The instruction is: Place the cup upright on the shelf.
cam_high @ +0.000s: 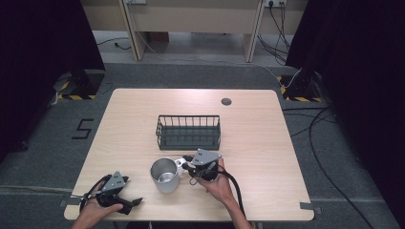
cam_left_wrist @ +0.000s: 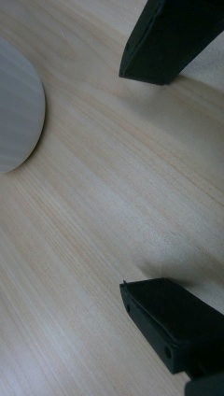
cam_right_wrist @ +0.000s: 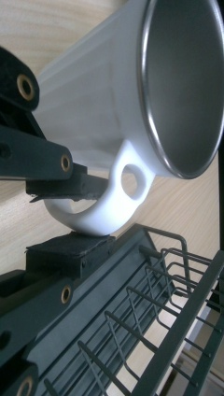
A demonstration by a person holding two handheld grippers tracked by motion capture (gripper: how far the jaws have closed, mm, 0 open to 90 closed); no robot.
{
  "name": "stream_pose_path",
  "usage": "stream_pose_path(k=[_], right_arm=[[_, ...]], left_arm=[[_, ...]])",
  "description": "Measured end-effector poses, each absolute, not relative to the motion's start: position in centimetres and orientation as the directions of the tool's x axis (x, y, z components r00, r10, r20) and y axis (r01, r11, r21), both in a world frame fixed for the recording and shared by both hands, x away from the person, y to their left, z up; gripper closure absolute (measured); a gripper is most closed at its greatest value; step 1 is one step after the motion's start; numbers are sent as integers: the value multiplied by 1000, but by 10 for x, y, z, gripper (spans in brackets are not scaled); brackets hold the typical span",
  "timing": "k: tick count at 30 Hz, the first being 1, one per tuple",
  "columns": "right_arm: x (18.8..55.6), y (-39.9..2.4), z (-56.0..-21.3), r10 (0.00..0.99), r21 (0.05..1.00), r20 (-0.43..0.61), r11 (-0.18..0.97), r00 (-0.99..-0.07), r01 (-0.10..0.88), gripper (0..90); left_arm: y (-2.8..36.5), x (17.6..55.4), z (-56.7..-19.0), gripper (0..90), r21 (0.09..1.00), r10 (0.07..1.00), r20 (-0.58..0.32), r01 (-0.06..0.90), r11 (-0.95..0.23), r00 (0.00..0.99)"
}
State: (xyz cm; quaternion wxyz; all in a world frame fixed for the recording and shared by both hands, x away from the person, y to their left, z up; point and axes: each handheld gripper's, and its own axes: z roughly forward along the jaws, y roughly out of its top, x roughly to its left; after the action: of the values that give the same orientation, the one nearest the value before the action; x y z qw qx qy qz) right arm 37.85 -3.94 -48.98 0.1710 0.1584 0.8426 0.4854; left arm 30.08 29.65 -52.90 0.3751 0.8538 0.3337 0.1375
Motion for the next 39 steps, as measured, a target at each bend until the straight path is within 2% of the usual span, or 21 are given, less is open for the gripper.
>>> stream_pose_path(k=[11,20,26,31,39], right_arm=[[357,-48,-489,441,856,-172,510,-881,88,738],[332,-56,-490,445,853,-171,513,-879,94,690],[322,-62,-496,436,862,-129,494,-890,117,646],[318,-66,-496,443,869,-93,473,-891,144,550],[319,-70,-489,489,920,23,330,-872,209,220]], left_arm=[[297,301,-529,0,731,672,-14,466,-499,741],[297,301,-529,0,732,672,-15,466,-497,740],[297,301,-529,0,732,672,-15,466,-497,740],[297,301,-529,0,731,672,-14,466,-499,741],[297,301,-529,0,731,673,-15,467,-498,740]])
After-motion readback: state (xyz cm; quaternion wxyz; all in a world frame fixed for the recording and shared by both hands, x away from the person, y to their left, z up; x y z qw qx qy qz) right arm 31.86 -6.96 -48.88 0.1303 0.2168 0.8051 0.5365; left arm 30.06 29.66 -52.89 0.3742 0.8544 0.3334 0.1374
